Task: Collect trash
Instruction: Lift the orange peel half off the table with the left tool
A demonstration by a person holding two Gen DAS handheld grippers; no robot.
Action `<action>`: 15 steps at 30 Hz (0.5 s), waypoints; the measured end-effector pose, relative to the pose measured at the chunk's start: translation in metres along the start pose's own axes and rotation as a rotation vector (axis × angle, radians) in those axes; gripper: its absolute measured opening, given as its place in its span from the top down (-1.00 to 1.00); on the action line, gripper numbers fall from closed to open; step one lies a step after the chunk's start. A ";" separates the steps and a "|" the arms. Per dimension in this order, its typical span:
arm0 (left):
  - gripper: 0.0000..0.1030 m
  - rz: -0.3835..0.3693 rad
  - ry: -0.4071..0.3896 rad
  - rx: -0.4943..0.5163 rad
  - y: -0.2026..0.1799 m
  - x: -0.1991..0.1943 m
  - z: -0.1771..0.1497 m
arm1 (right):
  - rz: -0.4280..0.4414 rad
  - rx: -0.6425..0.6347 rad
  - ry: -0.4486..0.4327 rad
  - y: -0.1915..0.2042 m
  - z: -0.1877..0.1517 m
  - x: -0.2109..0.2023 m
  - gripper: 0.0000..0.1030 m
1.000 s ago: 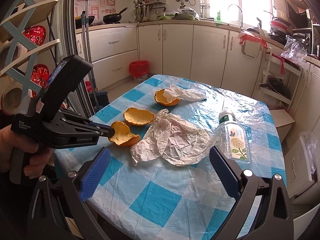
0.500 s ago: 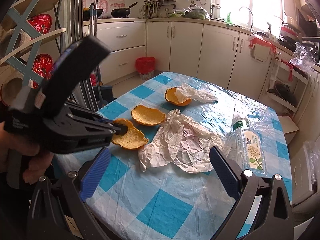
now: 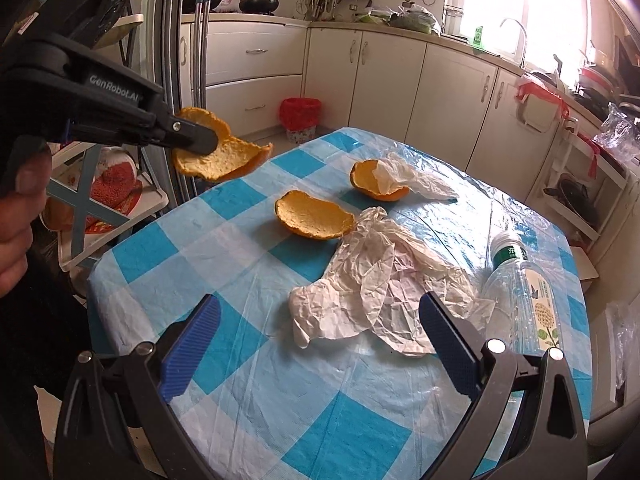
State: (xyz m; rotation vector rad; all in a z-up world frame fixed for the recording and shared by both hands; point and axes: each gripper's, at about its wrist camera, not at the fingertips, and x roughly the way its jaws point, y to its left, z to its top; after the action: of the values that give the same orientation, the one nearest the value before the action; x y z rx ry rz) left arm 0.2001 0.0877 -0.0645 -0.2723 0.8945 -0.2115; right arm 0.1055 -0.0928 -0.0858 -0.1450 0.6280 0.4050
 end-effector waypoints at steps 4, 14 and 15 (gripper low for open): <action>0.92 -0.005 0.003 -0.024 0.003 0.003 0.000 | -0.001 0.005 -0.007 0.000 0.005 0.002 -0.85; 0.92 -0.009 -0.008 -0.035 0.004 0.004 0.002 | -0.002 0.021 -0.019 -0.002 0.015 0.004 -0.85; 0.92 -0.009 -0.008 -0.035 0.004 0.003 0.002 | -0.003 0.024 -0.018 -0.003 0.015 0.005 -0.85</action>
State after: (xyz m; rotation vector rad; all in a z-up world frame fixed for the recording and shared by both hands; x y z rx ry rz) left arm 0.2042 0.0907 -0.0668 -0.3099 0.8897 -0.2033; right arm 0.1181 -0.0898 -0.0769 -0.1191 0.6146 0.3953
